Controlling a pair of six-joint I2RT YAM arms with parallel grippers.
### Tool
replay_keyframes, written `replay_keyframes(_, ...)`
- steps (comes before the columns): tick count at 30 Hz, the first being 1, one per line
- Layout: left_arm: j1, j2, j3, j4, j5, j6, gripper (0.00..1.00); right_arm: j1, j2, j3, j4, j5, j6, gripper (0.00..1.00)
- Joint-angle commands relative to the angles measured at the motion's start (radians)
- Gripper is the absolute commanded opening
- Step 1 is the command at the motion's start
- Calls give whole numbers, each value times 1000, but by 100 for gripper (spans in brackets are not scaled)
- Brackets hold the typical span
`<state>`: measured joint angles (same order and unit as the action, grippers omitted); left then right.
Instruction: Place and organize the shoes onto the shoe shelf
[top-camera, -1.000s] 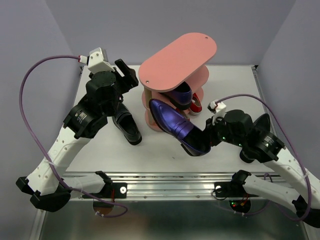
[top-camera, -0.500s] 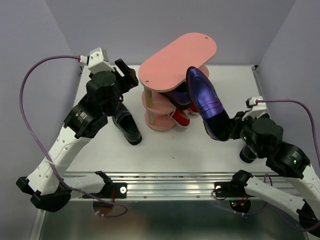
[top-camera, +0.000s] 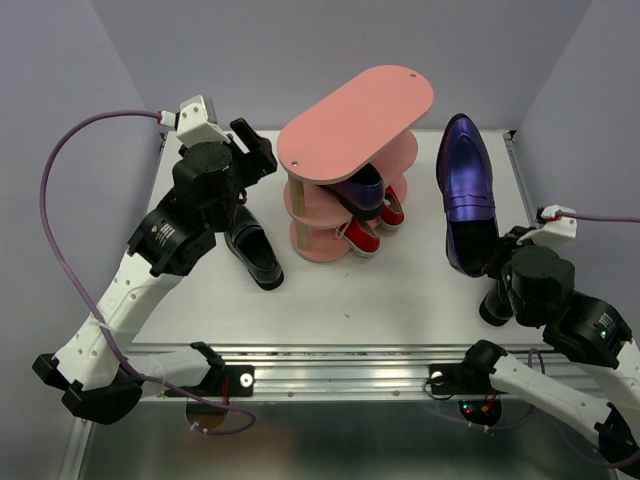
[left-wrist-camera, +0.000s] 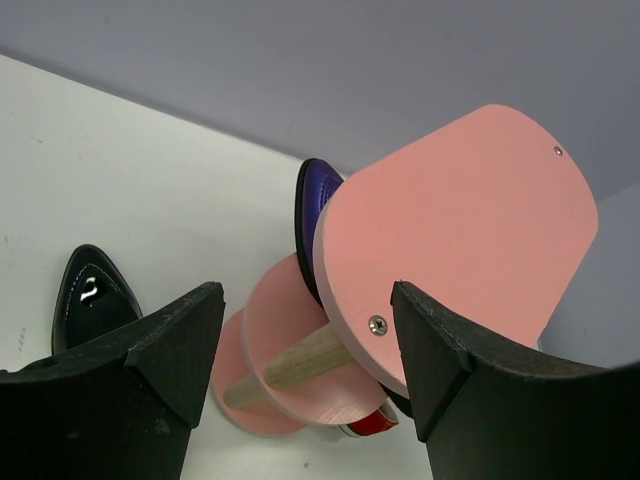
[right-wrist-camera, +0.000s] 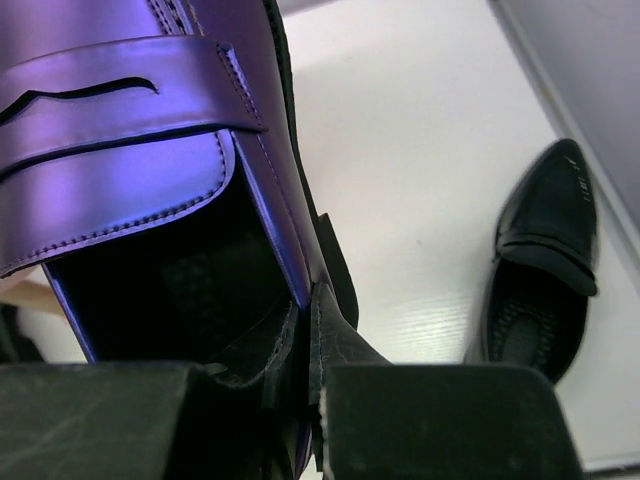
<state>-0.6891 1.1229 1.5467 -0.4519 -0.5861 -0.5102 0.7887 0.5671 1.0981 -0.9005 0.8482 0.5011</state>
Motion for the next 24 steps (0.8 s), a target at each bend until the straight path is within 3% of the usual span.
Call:
replay_keyframes(1,8,-11,-8,44,2,4,79,4,2,52,-15,207,160,1)
replay_keyframes(8,11,-6,-10,44,11,1,79,4,36,19,-110,223,301,1)
replay_keyframes(17,14,-9,-17,44,22,1,79,4,181,-15,-127,238,396,1)
replay_keyframes(24,23,-26,-31,44,12,10,79,4,203,-12,-95,299,406,1)
